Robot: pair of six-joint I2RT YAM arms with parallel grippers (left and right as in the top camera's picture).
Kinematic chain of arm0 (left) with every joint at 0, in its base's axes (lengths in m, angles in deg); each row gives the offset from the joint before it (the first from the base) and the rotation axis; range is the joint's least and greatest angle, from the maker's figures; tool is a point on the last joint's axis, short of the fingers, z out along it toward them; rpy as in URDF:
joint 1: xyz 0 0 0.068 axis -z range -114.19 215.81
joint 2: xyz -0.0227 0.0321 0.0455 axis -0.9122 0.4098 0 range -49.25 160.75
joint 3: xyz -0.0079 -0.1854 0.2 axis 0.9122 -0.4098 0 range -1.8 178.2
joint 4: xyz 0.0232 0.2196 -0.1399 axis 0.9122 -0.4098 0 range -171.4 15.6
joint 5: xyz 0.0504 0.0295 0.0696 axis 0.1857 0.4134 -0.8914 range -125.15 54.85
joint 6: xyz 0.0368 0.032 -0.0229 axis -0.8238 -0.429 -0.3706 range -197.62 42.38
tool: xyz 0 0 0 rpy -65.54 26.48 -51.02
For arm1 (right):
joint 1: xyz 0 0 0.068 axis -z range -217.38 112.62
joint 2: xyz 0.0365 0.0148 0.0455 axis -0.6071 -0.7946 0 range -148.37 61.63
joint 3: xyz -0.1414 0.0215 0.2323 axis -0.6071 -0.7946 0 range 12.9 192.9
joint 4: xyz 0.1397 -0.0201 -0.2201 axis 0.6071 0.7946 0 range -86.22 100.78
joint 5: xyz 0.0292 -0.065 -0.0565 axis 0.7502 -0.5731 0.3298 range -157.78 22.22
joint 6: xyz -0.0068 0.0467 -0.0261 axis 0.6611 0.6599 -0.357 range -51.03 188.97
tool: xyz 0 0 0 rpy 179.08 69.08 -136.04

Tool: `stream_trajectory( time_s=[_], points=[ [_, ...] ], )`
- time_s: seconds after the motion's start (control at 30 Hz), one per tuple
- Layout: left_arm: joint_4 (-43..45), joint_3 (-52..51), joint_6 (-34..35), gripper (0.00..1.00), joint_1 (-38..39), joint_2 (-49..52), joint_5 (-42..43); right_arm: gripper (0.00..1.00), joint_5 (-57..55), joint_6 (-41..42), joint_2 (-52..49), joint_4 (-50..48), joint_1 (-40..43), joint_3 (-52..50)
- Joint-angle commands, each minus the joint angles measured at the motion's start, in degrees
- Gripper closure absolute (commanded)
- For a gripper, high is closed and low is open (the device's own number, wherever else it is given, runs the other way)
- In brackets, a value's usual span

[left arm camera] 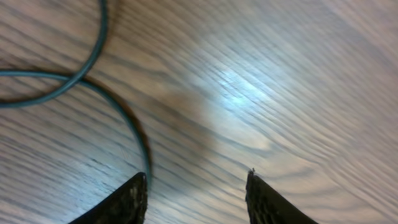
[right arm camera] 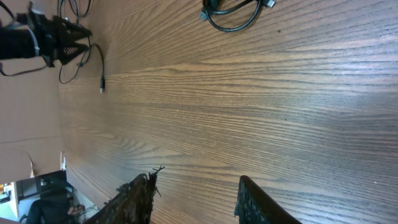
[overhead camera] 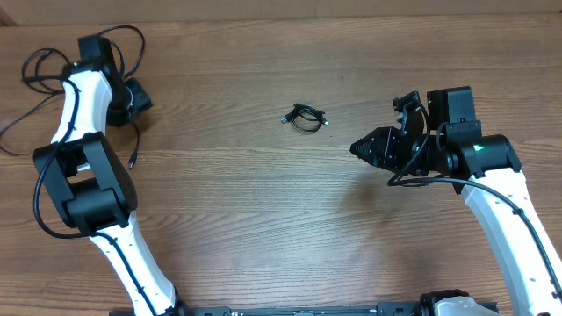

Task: Untangle cables
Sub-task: 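Move the left gripper over the small coiled cable at center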

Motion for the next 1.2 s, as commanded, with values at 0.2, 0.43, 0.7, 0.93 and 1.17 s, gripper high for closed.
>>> stream_trajectory(
  time_s=[0.2,0.43,0.7,0.93,1.17],
  points=[
    [-8.8,11.1,-12.3,0.09,8.3,-0.4,35.4,0.50,-0.4,-0.5,-0.3,-1.3,-0.2,-0.3],
    [-8.9,11.1,-0.4,0.00,24.0,-0.2,19.1,0.37,-3.7,-0.5,-0.9,-0.8,-0.2,-0.3],
    [-1.8,9.2,6.3,0.03,35.1,0.1,11.9,0.23,-6.4,-0.4,-4.7,-1.1,-0.2,-0.3],
    [1.7,8.5,18.6,0.07,37.5,0.1,11.4,0.22,-4.5,-0.2,-8.3,-2.6,-0.2,-0.3],
    [3.0,8.5,27.1,0.12,42.2,0.2,7.3,0.22,-4.2,-0.2,-8.4,-2.8,-0.2,-0.3]
  ],
)
